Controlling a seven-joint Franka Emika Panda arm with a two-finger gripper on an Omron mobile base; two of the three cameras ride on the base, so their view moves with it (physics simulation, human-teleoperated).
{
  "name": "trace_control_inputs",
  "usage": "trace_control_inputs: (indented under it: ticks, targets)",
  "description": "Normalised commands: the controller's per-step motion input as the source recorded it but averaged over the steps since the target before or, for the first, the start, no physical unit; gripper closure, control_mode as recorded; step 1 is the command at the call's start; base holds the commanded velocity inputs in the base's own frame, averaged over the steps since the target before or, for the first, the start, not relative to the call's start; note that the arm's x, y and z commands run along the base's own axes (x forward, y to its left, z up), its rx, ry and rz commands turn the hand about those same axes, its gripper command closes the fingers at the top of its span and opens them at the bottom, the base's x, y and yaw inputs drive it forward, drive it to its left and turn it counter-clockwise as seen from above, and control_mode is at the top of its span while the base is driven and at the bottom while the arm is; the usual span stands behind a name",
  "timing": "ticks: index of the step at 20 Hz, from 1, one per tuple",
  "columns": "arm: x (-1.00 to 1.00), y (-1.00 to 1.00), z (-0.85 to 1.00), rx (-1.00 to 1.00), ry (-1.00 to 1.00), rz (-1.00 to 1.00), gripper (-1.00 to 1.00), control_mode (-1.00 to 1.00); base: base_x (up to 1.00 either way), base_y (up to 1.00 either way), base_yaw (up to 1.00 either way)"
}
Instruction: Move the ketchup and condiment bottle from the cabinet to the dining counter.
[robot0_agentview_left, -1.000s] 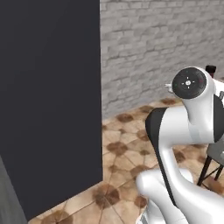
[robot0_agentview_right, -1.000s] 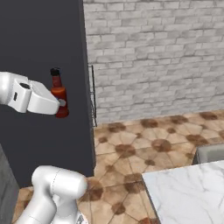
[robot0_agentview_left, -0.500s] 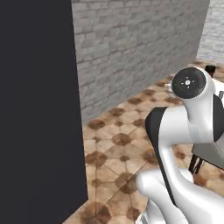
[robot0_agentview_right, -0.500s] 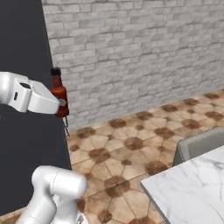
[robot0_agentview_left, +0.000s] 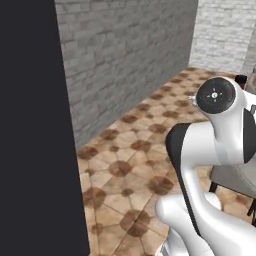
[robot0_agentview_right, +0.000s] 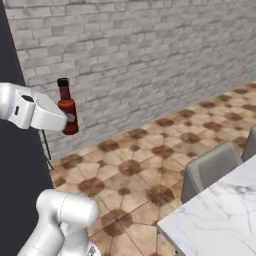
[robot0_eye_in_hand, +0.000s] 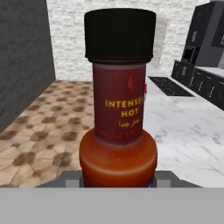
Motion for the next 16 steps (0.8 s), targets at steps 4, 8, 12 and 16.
trace_control_inputs:
  ticks: [4,8,12,16]
  targets:
    - [0.0,0.0,0.0,0.0,0.0,0.0,1.0,1.0,0.66,0.02,-0.3]
    - [0.0,0.0,0.0,0.0,0.0,0.0,1.0,1.0,0.65,0.03,-0.31]
    - [0.0,0.0,0.0,0.0,0.0,0.0,1.0,1.0,0.64,0.03,-0.33]
    - [0.0,0.0,0.0,0.0,0.0,0.0,1.0,1.0,0.65,0.03,-0.32]
